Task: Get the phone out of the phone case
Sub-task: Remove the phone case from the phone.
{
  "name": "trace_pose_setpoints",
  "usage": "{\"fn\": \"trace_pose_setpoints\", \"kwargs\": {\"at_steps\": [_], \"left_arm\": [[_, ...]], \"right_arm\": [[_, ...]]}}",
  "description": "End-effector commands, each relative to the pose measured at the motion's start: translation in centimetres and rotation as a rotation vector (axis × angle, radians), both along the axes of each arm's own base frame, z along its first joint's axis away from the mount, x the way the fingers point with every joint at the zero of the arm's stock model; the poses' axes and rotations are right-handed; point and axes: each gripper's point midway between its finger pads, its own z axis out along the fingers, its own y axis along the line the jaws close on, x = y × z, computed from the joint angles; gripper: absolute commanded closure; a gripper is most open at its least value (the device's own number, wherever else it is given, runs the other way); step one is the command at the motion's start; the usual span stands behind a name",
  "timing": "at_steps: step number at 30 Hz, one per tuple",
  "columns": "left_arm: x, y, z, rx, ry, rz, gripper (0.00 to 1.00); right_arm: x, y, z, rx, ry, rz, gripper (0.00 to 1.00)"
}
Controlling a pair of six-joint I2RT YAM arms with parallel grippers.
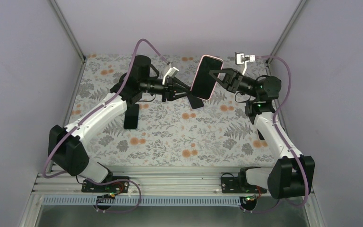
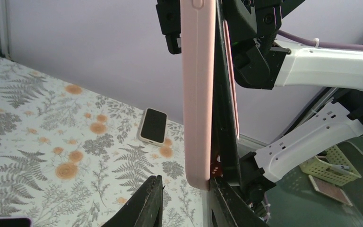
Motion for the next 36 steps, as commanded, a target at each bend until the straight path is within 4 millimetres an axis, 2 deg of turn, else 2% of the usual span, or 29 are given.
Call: {"fn": "trace_pose_setpoints", "kwargs": {"at_steps": [1, 16, 36], "left_arm": [[1.5, -0.3, -0.2, -0.011, 0.011, 0.039, 0.75], [1.9, -0.5, 0.2, -0.034, 0.032, 0.026, 0.75], [-0.7, 0.3, 4.5, -0.133, -0.017, -0.125, 0.75]], "right_arm": [[-3.2, 1.2, 1.2, 0.000, -0.055, 0.099, 0.96], [-4.9, 2.5, 0.3, -0.028, -0.074, 0.176, 0.96], [-6.6, 4.4, -2.1, -0.106, -0.084, 0.270, 0.96]]}}
